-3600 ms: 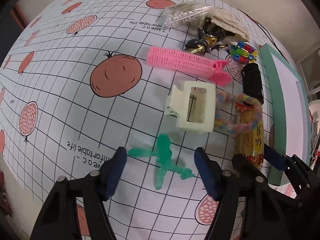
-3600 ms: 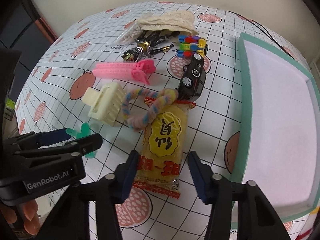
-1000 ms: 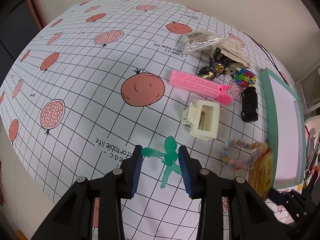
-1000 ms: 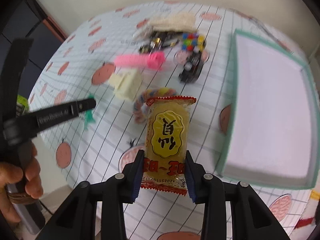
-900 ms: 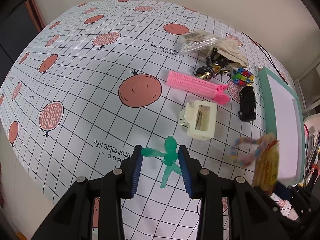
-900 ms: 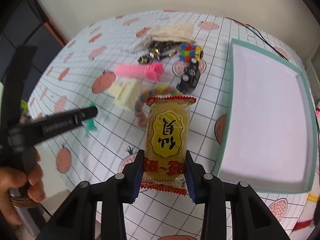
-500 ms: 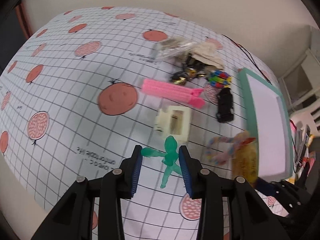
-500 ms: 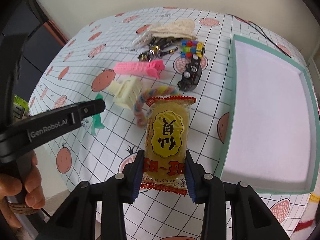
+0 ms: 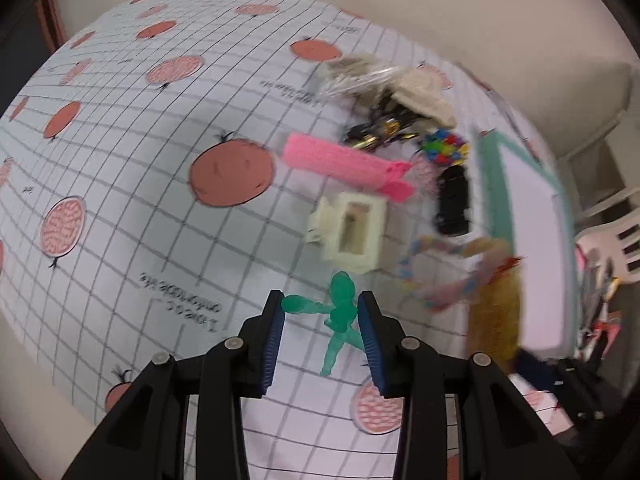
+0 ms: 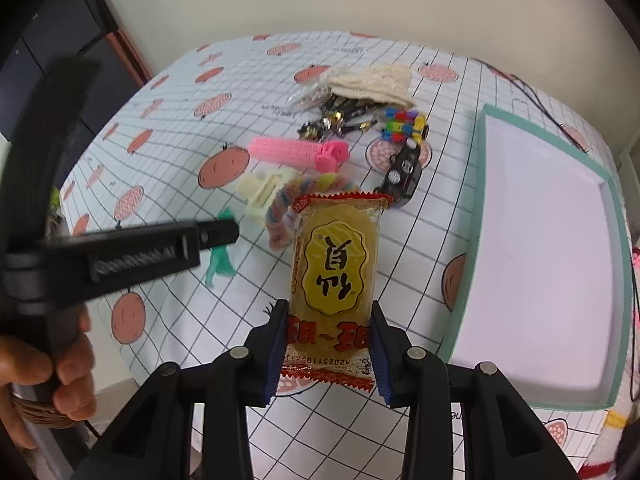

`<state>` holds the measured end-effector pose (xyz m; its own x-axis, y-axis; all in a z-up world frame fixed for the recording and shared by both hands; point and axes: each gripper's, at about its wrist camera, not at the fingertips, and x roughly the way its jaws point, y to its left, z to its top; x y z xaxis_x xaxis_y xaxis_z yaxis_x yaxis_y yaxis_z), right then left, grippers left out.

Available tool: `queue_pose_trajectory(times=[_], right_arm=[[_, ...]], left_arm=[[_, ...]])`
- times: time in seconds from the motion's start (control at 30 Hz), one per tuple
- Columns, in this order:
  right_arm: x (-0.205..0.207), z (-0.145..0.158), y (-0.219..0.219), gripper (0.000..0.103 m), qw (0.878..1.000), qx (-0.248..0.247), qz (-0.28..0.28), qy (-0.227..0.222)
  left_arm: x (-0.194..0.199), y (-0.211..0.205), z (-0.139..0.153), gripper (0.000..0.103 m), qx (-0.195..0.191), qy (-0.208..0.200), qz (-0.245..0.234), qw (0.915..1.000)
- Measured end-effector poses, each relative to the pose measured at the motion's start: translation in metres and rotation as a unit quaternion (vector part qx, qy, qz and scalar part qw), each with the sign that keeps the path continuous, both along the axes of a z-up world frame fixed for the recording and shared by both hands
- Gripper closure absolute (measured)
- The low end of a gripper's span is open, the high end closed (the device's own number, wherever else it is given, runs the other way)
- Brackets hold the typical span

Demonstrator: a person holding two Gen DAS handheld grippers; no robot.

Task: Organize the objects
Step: 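Lift the snack packet and green figure and carry both toward the tray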

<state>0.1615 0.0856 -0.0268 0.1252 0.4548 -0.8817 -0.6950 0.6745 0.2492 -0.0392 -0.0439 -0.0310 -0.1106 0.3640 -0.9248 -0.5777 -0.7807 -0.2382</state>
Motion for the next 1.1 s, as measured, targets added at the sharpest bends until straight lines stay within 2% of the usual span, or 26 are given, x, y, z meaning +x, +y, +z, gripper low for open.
queue_pose_trajectory(times=[0.17,0.3,0.53,0.77,0.97,1.0,1.03,1.1], right_arm=[[0.000,-0.005,0.001,0.063,1.000,-0.009,0.006,0.006],[-0.002,-0.009,0.002,0.063,1.000,-0.014,0.016,0.011],[-0.005,-0.007,0.004,0.063,1.000,-0.008,0.025,0.013],[-0.005,-0.001,0.003,0.063,1.000,-0.008,0.028,0.000],[-0.005,-0.011,0.004,0.063,0.994,-0.090,0.019,-0.051],[-0.003,-0.012,0.002,0.063,0.996,-0.079,0.016,-0.041],[0.000,-0.007,-0.002,0.063,0.999,-0.039,0.015,-0.018],[0.000,0.004,-0.002,0.063,0.999,-0.013,0.020,-0.026]], left_arm=[[0.008,0.006,0.006,0.064,0.046,-0.024,-0.031,0.9982],[0.010,0.011,0.008,0.064,0.062,-0.037,-0.051,0.9961],[0.014,0.019,0.001,0.063,0.040,-0.035,-0.074,0.9959],[0.009,0.016,0.000,0.063,0.019,-0.024,-0.069,0.9971],[0.007,0.011,0.005,0.063,0.044,-0.027,-0.061,0.9968],[0.008,0.012,0.005,0.063,0.042,-0.024,-0.064,0.9968],[0.009,0.013,0.004,0.063,0.040,-0.024,-0.067,0.9967],[0.010,0.013,0.003,0.063,0.042,-0.030,-0.070,0.9962]])
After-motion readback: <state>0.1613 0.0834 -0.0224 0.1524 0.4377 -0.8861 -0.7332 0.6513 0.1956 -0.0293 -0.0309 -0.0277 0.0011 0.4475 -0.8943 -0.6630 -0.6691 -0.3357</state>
